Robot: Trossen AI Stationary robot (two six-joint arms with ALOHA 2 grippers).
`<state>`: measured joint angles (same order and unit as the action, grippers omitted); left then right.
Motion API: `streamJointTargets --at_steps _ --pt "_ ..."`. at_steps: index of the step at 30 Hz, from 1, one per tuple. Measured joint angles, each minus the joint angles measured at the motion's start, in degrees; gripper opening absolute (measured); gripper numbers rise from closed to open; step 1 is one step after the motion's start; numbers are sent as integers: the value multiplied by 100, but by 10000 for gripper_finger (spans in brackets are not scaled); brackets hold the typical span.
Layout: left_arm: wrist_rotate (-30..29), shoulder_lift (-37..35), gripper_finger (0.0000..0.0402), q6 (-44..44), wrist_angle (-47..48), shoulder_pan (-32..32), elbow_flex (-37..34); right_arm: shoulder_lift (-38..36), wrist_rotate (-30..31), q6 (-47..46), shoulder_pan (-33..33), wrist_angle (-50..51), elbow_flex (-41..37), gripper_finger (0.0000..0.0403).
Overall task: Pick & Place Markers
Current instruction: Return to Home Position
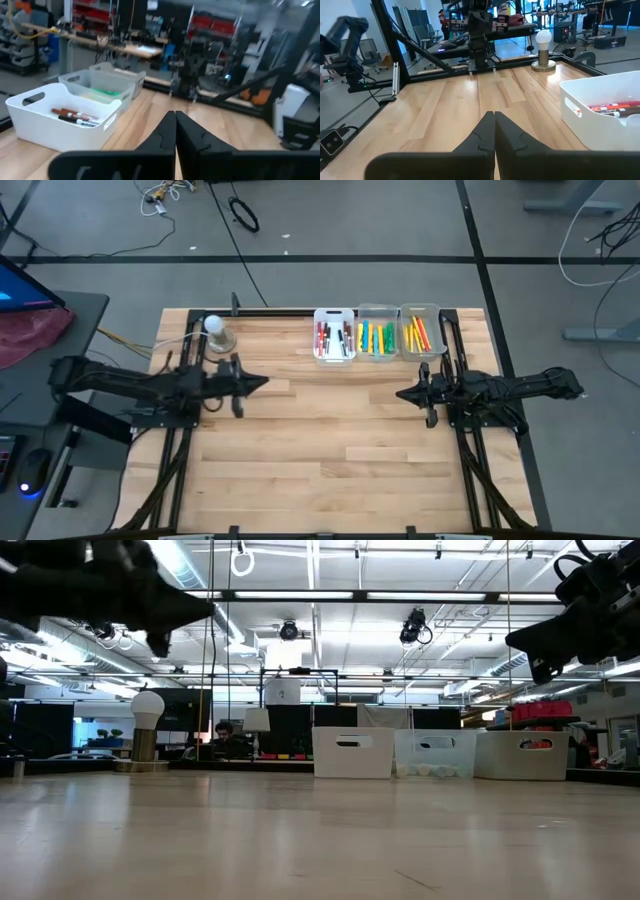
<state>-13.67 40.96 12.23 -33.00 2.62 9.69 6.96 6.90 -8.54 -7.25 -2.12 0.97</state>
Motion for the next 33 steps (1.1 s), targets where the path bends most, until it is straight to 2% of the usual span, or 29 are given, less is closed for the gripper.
streamJointTargets --at_steps 6,9,15,18,25,30,33 --pt "48 -1199 2 13 -13 17 -916 -1 0 1 0 1 0 2" --pt "62 -1542 2 -65 460 10 -918 -2 0 2 0 -1 0 2" --pt "699 -1710 2 -600 641 12 -918 -1 -2 2 2 -6 0 2" --pt "799 -1715 4 -691 952 12 -919 0 -2 2 0 -4 0 2" --pt "764 -1715 2 -675 1463 12 -920 -2 -2 2 1 -4 0 2" --pt "241 -1852 6 -684 2015 10 -923 0 -2 4 2 -3 0 2" --pt "189 -2189 5 -756 2037 10 -923 -2 -2 4 2 -4 0 2"
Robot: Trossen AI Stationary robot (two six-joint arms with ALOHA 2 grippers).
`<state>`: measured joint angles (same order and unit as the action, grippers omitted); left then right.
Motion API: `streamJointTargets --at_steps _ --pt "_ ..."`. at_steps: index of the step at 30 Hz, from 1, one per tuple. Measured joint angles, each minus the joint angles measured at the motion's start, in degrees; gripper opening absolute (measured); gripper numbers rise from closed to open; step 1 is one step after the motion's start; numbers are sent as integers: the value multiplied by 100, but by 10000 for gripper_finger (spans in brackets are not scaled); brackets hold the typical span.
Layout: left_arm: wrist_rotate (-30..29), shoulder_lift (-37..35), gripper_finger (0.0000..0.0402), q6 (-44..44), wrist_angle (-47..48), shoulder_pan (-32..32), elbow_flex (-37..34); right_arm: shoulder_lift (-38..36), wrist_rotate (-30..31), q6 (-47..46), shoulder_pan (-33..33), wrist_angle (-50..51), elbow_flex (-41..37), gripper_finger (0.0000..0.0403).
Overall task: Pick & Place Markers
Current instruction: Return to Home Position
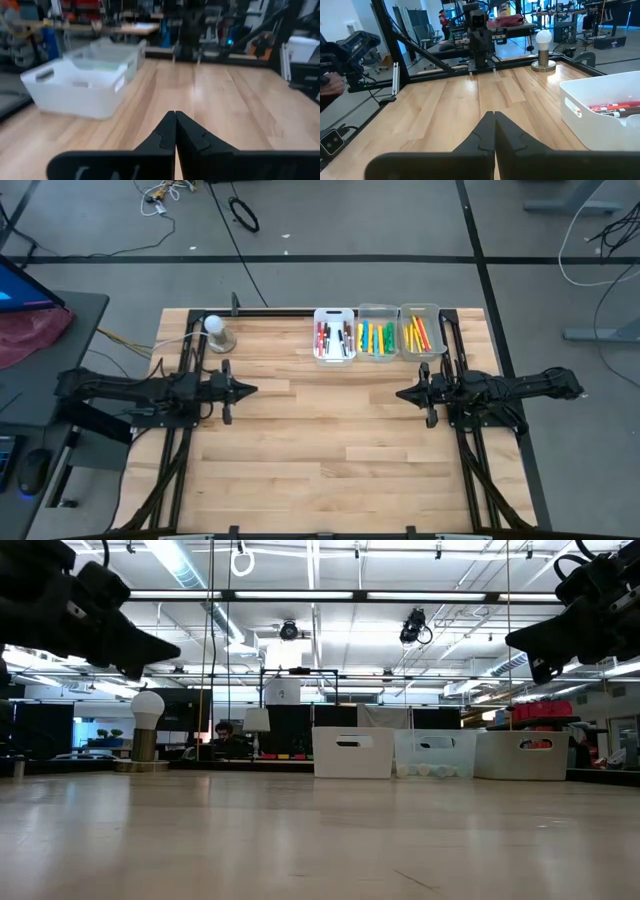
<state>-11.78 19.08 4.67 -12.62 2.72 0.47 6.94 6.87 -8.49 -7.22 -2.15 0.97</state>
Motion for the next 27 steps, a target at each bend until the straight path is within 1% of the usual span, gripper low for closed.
streamJointTargets --at_steps 2,6,8,11,17,21,27 --pt "0 -321 3 -111 145 0 0 0 0 0 0 0 0 2" --pt "-3 -1137 5 -113 917 -4 0 0 0 0 -1 2 0 2" --pt "51 -1494 7 -146 962 -5 4 1 1 0 -2 2 0 2" --pt "175 -1841 8 -363 1003 0 7 2 0 2 -2 4 0 2" --pt "134 -1850 5 -468 1044 -4 7 1 1 4 -1 4 2 2" --pt "-23 -1758 15 -306 1022 -4 2 2 2 4 -2 4 2 2" --pt "-43 -1722 28 580 948 -4 0 0 0 2 0 4 2 2"
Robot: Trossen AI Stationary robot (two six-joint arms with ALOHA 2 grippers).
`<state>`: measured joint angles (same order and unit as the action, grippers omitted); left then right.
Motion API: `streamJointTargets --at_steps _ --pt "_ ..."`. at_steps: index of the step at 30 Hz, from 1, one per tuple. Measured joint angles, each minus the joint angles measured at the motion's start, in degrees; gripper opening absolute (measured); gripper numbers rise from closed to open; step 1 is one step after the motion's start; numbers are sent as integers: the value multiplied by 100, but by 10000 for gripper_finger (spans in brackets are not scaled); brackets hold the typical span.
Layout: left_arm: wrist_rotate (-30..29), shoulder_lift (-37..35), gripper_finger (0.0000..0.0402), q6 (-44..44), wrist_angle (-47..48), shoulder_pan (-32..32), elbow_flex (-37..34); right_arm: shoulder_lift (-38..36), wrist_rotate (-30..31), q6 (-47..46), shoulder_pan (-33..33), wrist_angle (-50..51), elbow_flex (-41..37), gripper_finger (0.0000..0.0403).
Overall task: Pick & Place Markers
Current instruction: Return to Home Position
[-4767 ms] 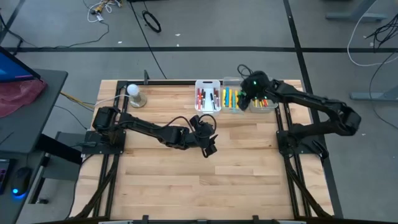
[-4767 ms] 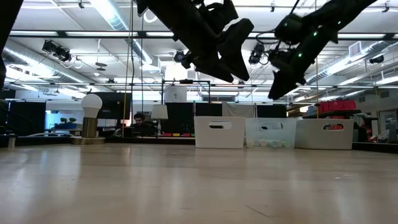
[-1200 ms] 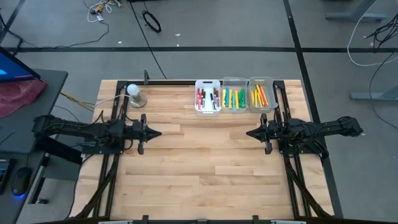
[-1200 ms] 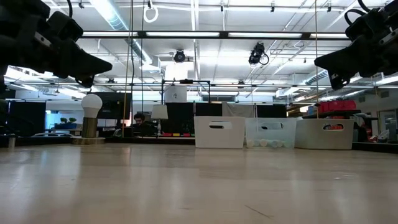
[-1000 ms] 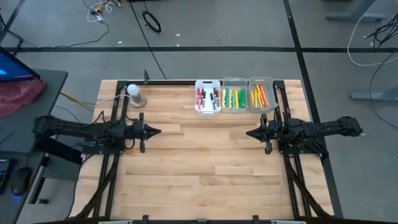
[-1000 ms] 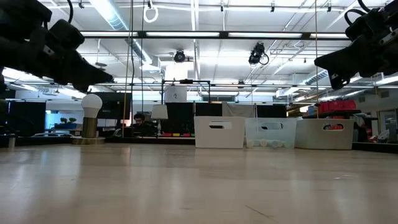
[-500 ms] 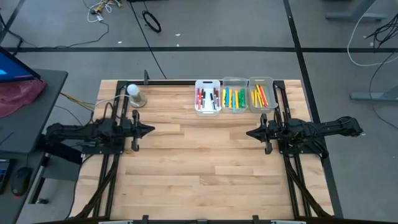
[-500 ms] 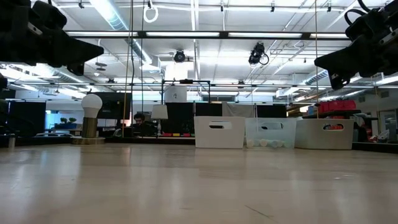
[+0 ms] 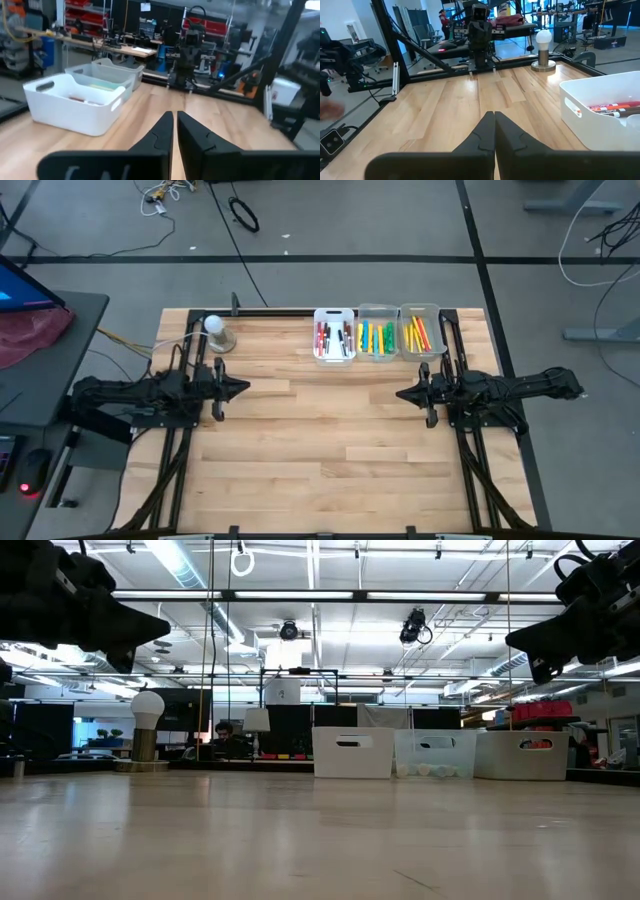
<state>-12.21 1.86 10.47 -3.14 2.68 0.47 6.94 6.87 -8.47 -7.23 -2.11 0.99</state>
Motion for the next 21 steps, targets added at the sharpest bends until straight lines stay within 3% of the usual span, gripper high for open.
streamJointTargets --at_steps 15,21 --pt "-20 -1 30 392 -28 0 -2 -9 2 0 -2 8 0 2" --pt "-22 -1 30 392 -32 0 -2 -655 -5 13 43 22 0 2"
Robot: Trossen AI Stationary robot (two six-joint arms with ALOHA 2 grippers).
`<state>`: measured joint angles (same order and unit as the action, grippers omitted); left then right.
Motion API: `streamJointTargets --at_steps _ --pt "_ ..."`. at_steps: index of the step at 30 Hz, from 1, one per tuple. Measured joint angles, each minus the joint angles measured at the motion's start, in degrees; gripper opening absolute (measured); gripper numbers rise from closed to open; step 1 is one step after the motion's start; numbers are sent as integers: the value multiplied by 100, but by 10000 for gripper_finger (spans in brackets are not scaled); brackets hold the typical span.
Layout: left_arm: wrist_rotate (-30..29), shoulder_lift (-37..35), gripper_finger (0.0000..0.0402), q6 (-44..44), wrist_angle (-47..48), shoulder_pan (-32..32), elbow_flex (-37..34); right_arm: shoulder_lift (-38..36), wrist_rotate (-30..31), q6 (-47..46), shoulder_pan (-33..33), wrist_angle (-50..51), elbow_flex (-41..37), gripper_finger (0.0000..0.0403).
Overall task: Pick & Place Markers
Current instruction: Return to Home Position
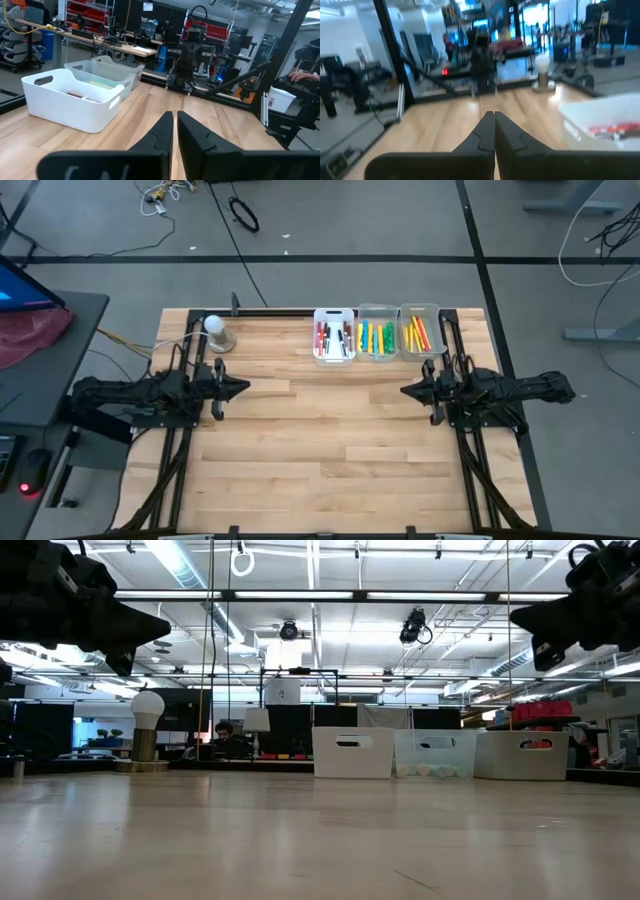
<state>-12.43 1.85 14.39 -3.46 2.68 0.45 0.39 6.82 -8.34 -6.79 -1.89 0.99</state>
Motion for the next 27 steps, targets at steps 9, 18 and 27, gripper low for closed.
streamJointTargets --at_steps 9,18,27 --pt "1 2 30 0 -8 0 0 -38 -879 288 339 120 9 2" --pt "2 2 30 0 -11 0 0 -38 -781 301 565 107 7 2" --pt "2 2 30 0 -15 0 0 -1 -777 297 562 112 0 2"
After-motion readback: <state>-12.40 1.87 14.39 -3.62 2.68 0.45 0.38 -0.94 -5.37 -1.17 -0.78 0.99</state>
